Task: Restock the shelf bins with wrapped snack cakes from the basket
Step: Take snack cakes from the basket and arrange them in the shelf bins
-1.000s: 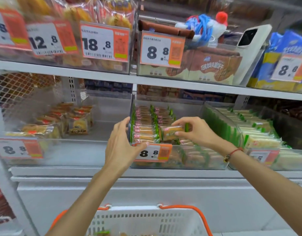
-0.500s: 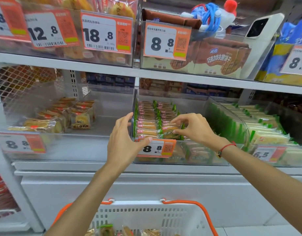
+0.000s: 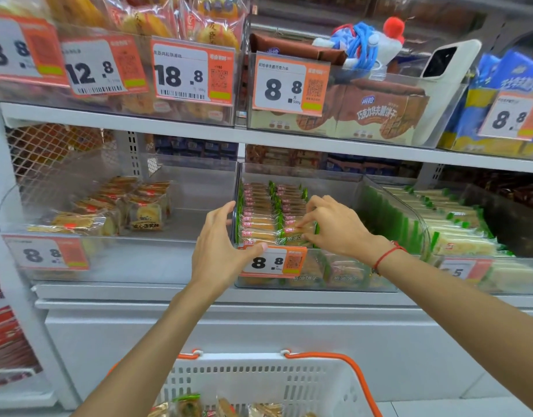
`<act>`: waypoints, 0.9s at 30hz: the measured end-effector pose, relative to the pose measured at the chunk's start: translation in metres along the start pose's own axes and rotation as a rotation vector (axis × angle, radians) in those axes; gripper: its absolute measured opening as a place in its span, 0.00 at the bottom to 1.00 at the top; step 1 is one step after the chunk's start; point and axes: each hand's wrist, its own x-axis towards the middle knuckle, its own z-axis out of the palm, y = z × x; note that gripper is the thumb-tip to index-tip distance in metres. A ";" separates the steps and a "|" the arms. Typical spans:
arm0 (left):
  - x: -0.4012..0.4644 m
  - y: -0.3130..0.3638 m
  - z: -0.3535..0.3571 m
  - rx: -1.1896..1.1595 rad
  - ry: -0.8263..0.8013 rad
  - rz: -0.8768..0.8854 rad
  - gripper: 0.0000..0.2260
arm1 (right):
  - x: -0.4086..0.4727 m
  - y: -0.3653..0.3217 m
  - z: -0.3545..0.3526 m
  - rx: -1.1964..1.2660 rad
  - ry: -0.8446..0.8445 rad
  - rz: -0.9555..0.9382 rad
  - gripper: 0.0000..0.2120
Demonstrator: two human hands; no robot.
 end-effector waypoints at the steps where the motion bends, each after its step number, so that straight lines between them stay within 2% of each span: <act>1: 0.000 0.001 -0.001 0.011 -0.008 0.004 0.40 | -0.001 -0.001 -0.001 0.024 -0.013 0.019 0.13; 4: -0.004 0.001 -0.006 0.081 -0.013 0.060 0.39 | -0.008 -0.002 -0.004 0.075 0.015 0.052 0.15; 7: -0.014 0.000 -0.013 0.151 0.035 0.143 0.36 | -0.026 -0.007 -0.009 0.229 0.131 0.077 0.14; 10: -0.033 -0.001 -0.018 0.162 0.092 0.219 0.25 | -0.051 -0.022 -0.008 0.382 0.181 0.040 0.12; 13: -0.063 -0.012 -0.020 0.191 0.049 0.220 0.12 | -0.080 -0.037 0.015 0.450 0.065 -0.047 0.11; 17: -0.101 -0.054 -0.013 0.311 -0.202 0.085 0.08 | -0.114 -0.055 0.071 0.367 -0.377 -0.077 0.12; 21: -0.132 -0.110 -0.001 0.511 -0.569 -0.122 0.11 | -0.142 -0.074 0.133 0.284 -0.793 -0.060 0.13; 25: -0.167 -0.163 0.008 0.652 -0.936 -0.195 0.15 | -0.169 -0.092 0.187 0.250 -0.970 -0.035 0.13; 27: -0.189 -0.186 0.011 0.712 -1.115 -0.217 0.22 | -0.185 -0.103 0.213 0.276 -1.009 -0.018 0.14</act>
